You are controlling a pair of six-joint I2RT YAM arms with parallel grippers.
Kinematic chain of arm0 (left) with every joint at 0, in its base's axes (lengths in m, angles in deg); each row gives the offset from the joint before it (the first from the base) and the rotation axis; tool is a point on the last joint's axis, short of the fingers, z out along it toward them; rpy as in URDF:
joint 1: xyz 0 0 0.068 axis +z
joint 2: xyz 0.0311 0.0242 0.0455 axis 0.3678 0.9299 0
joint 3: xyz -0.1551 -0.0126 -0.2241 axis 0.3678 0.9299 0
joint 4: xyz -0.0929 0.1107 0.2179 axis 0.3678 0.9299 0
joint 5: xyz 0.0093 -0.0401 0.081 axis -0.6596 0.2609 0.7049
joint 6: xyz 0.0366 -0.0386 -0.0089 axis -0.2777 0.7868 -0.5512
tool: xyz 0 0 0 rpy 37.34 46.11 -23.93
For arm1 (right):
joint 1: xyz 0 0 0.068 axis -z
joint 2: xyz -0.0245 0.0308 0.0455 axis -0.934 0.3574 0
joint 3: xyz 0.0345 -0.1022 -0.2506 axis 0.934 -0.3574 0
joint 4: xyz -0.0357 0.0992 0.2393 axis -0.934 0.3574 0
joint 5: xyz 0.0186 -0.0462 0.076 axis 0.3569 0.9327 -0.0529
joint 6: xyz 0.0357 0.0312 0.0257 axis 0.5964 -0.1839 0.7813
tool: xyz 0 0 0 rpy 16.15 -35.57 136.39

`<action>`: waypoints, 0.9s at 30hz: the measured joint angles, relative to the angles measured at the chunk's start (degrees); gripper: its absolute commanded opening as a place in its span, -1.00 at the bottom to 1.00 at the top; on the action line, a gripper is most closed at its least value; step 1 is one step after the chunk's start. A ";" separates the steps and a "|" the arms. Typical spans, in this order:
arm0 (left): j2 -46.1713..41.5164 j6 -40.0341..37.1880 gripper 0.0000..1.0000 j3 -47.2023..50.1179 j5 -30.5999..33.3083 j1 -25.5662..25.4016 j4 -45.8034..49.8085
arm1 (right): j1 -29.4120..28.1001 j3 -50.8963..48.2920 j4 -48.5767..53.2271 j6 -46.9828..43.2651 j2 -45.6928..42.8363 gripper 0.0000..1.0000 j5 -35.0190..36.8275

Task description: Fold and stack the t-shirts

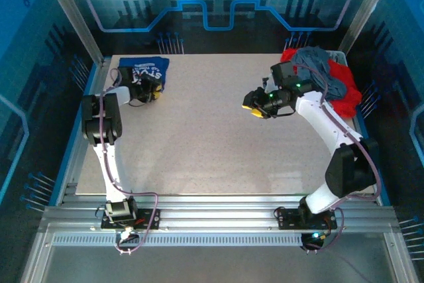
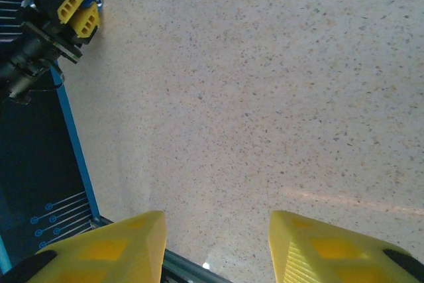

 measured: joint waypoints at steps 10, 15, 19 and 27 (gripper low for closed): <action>-2.97 -3.82 0.11 1.05 -1.18 1.01 3.69 | -2.34 1.29 -2.01 0.17 -0.15 -0.07 -0.02; -11.69 -1.81 0.14 4.02 -0.13 0.94 6.91 | -3.19 1.95 -3.96 0.20 -0.42 -0.07 0.42; -27.19 0.70 0.93 10.88 4.07 0.87 10.25 | -3.19 -0.92 -7.78 0.57 -4.90 0.18 2.80; -59.19 0.46 0.98 19.52 22.77 -4.92 18.84 | -3.93 -6.32 -15.06 -1.44 -19.39 1.00 11.26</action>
